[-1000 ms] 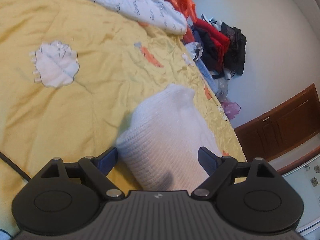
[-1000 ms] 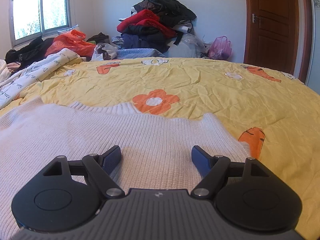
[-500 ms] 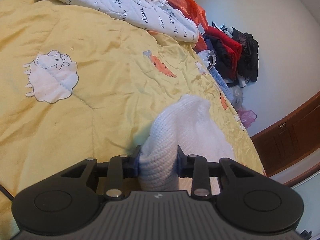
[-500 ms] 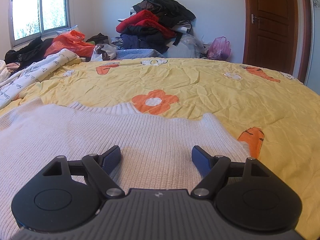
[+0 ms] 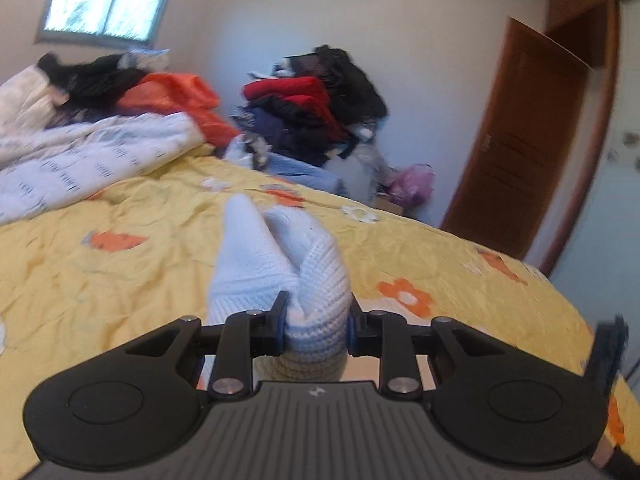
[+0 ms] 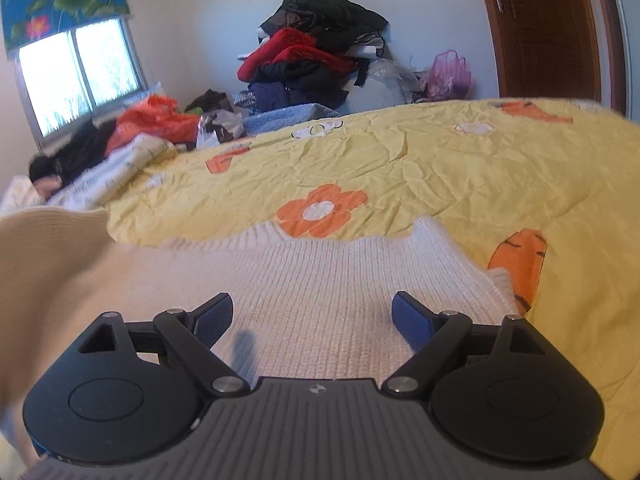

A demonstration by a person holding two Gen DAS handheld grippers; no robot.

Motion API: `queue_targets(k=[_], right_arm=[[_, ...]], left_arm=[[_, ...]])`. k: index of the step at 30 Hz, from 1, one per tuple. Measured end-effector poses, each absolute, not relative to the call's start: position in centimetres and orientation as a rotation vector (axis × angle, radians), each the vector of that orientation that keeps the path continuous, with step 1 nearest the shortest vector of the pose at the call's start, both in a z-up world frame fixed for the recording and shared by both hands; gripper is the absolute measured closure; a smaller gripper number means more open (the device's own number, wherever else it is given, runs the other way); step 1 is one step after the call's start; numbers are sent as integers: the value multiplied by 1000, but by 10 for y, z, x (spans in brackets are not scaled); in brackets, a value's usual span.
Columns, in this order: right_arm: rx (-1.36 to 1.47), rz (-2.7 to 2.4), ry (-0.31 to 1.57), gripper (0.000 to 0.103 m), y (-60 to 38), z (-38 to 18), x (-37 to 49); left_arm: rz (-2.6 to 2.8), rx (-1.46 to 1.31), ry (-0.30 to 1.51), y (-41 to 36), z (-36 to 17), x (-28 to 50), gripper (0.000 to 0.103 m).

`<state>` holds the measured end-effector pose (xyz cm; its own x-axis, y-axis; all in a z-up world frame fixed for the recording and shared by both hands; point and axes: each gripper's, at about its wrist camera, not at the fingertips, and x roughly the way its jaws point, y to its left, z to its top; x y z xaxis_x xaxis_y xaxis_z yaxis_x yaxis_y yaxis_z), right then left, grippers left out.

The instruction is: Fold small clothes

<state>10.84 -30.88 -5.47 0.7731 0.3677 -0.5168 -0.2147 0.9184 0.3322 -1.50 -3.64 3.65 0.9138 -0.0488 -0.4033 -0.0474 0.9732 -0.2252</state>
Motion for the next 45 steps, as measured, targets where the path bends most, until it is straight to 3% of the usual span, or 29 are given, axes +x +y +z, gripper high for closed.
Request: queue_targets(k=[5, 8, 17, 25, 27, 29, 40, 45], right_arm=[[555, 407, 616, 15, -352, -63, 117], [653, 450, 631, 14, -368, -66, 122], [746, 591, 810, 15, -359, -38, 148], [526, 639, 997, 16, -291, -39, 197], [488, 644, 1016, 28, -279, -40, 204], [469, 676, 1005, 73, -271, -39, 205], [281, 739, 749, 76, -327, 49, 179], [248, 623, 801, 76, -384, 33, 169]], left_arm=[[-261, 128, 468, -140, -4, -28, 78], [-270, 267, 477, -163, -32, -34, 78], [-257, 313, 454, -164, -29, -37, 78], [-273, 326, 454, -159, -25, -34, 78], [-280, 335, 451, -158, -25, -36, 78], [-283, 343, 449, -158, -24, -36, 78], [-470, 323, 297, -201, 23, -52, 80], [-565, 354, 404, -245, -17, -46, 80]])
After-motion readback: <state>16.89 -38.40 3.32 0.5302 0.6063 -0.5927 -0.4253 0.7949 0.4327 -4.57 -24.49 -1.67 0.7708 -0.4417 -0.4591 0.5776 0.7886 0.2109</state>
